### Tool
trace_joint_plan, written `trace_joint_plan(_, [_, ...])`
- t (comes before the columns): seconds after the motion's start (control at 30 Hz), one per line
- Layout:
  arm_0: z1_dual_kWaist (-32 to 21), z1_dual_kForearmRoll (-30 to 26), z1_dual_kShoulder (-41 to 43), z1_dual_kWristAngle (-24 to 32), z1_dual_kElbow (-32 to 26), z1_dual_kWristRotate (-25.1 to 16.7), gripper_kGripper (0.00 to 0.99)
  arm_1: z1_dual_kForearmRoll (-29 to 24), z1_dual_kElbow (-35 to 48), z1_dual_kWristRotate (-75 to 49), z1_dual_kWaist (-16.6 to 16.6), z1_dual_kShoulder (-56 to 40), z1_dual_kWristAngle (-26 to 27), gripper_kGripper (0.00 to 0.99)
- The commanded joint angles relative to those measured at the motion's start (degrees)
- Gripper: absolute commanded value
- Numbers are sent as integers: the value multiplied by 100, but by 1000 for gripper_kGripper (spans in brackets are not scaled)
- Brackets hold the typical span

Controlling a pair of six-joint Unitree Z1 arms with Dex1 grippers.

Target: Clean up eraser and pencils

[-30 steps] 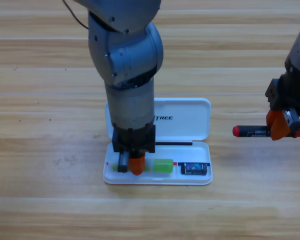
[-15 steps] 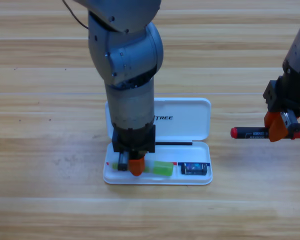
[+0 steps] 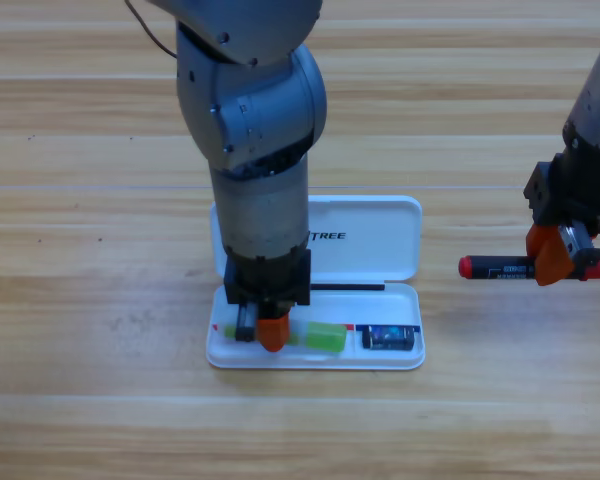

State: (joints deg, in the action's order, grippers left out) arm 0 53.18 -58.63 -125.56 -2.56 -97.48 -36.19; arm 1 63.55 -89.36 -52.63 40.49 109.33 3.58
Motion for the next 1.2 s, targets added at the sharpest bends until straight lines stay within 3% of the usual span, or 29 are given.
trace_joint_plan(0.03, [17, -17, -285, -61, 44, 59, 206, 61, 24, 34, 144, 123, 125, 0])
trace_joint_plan(0.57, [-79, 10, -355, -43, -35, 182, 215, 61, -37, 34, 144, 176, 134, 0])
trace_joint_plan(0.67, [-97, 1, -329, -43, -35, 200, 434, 61, -37, 34, 152, 203, 134, 0])
trace_joint_plan(0.73, [-97, 1, -294, -69, 0, 252, 804, 61, -37, 34, 152, 203, 134, 0])
trace_joint_plan(0.8, [-97, -8, -268, -87, 18, 244, 969, 61, -46, 34, 152, 203, 143, 0])
trace_joint_plan(0.97, [-97, -8, -215, -78, 18, 252, 990, 61, -55, 34, 188, 203, 143, 0])
trace_joint_plan(1.2, [-97, -395, 383, -61, -149, 138, 990, 61, -257, 210, 548, 440, 187, 0])
